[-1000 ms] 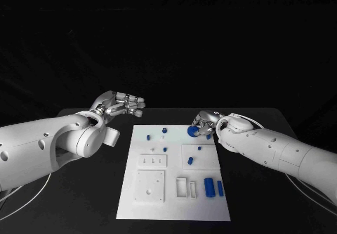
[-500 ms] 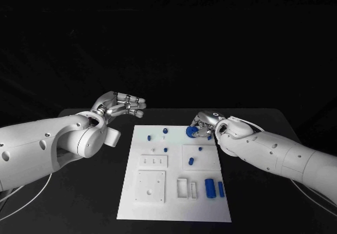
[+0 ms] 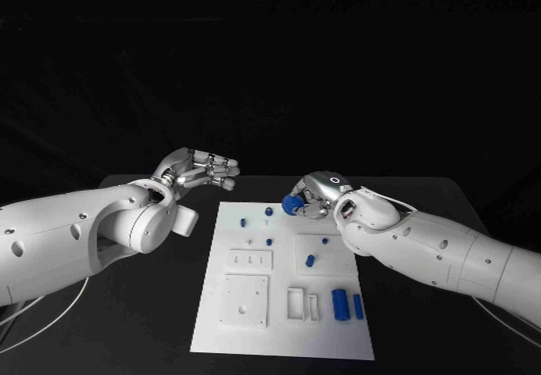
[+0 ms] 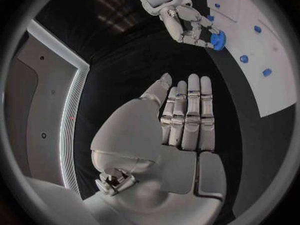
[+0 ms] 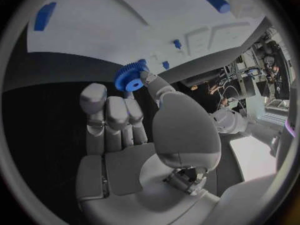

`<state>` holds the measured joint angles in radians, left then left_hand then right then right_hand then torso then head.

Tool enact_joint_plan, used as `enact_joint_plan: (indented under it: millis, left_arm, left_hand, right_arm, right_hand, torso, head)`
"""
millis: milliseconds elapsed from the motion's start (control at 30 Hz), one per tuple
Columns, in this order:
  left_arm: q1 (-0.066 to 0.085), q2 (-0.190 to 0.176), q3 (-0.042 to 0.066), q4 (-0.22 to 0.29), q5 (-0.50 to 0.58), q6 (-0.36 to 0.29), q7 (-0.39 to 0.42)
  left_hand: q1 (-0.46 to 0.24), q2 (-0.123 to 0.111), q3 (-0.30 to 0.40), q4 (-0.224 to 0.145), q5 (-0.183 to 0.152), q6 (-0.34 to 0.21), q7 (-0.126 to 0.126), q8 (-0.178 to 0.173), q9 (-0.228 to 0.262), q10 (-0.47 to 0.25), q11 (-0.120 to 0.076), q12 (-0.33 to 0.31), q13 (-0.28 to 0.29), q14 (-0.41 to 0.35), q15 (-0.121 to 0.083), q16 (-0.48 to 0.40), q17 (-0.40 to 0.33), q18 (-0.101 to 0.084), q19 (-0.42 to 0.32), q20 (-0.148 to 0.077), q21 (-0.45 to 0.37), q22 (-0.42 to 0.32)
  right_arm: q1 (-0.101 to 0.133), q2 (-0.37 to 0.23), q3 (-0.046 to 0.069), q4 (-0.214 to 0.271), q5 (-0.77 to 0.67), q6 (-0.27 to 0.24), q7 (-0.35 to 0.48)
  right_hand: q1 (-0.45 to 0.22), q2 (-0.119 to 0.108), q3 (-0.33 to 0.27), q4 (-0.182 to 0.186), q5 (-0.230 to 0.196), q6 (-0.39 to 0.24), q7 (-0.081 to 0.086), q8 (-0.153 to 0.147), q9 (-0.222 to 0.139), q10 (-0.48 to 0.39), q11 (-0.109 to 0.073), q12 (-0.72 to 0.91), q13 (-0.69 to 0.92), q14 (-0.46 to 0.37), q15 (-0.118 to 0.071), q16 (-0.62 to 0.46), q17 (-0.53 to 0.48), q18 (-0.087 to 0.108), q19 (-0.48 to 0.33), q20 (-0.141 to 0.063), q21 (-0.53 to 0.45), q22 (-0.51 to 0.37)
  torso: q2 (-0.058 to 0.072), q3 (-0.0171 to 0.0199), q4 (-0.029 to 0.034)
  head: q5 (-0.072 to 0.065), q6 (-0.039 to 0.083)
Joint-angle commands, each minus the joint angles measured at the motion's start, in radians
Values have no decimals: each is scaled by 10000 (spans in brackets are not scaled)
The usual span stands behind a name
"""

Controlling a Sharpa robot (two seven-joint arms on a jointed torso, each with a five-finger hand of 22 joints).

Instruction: Assemble the parts on the task board

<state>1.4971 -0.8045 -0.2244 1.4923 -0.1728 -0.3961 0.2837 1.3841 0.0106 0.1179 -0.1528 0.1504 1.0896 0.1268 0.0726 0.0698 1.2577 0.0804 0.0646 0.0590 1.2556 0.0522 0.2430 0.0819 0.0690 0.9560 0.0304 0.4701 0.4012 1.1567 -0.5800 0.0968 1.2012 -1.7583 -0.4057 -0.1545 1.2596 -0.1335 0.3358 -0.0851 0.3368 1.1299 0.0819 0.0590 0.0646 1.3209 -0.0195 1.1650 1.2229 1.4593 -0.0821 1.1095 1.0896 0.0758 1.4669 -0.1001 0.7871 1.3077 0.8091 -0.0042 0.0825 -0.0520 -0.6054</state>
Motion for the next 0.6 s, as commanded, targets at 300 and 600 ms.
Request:
enact_joint_plan:
  millis: [300, 600]
  left_arm:
    - [18, 88, 4, -13, -37, 86, 42]
    - [18, 150, 2, -49, -37, 101, 45]
  left_hand:
    - [14, -88, -2, 66, -11, -80, -7, -50, -1, -66, 0, -31, 3, -57, -2, -40, -12, -36, 56, 10, -39, 11]
    - [14, -88, -2, 66, -11, -80, -7, -50, -1, -66, 0, -31, 3, -57, -2, -40, -12, -36, 56, 10, -39, 11]
  right_arm:
    - [2, 842, -317, -53, -883, -70, -631]
    - [-49, 1368, -594, -584, -1041, 100, -749]
  right_hand:
    - [12, -100, 36, 89, -7, 719, -175, 30, 17, 10, -48, -74, -22, -22, -67, -7, -33, -101, 304, -97, -3, 925]
    - [0, -116, 68, 102, 12, 673, -161, 30, 16, -10, -40, -106, -48, -27, -64, -37, -67, -104, 303, -95, -33, 918]
  torso:
    - [24, -29, 93]
    - [38, -43, 106]
  head:
    - [121, 60]
    - [189, 21]
